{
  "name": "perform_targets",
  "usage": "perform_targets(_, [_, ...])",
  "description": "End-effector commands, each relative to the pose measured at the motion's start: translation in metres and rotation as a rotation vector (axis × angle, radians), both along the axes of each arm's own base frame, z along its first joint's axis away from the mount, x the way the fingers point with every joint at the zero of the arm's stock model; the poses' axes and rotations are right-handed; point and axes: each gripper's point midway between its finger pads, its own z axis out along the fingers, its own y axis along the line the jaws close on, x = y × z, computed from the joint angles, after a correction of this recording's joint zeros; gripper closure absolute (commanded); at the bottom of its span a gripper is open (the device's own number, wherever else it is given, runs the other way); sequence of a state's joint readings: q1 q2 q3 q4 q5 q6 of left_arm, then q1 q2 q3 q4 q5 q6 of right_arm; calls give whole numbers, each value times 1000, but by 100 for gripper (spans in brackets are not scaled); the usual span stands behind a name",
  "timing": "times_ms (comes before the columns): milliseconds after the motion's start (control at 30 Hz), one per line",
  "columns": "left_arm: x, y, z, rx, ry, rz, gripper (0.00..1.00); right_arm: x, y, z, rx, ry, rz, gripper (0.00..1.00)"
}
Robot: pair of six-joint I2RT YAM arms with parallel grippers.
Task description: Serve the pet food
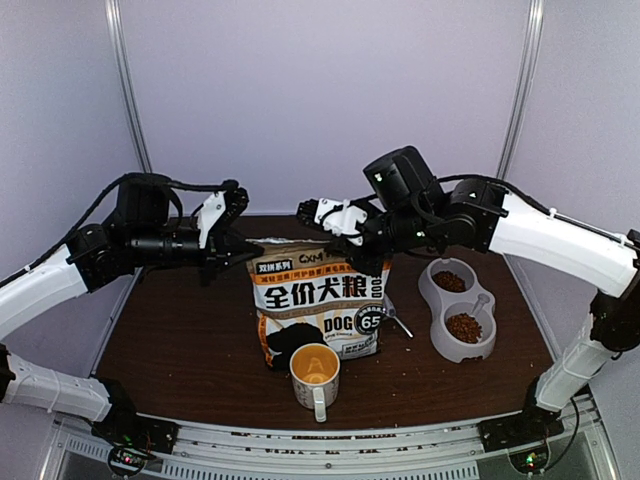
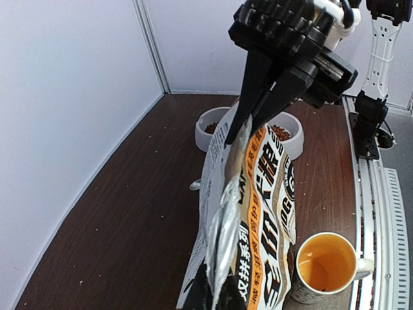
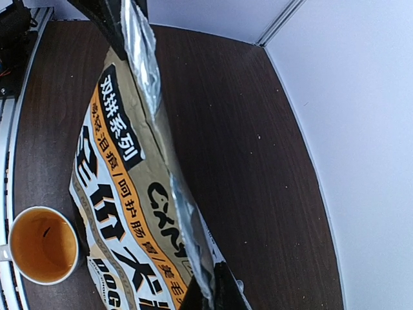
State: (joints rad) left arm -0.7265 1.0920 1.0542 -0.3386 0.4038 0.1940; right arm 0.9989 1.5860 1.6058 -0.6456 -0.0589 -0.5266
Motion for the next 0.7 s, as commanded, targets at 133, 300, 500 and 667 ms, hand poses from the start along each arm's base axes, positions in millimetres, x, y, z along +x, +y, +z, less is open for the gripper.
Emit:
perform_targets(133, [0,6,27,-59,-68,15,100,27,-72,13,-55,-94,-251,72])
perform_targets(300, [-3,4,41,-114,-48,11,45,18,-89,29,96,-27,-226,52])
perform_targets(500, [-20,6,91,-273,-34,-28,23,-2,-108,67,323,14,-172,31])
perform_targets(667, [-3,15,120,-357,30,105,14,-1,-129,95,554,41,-214,16])
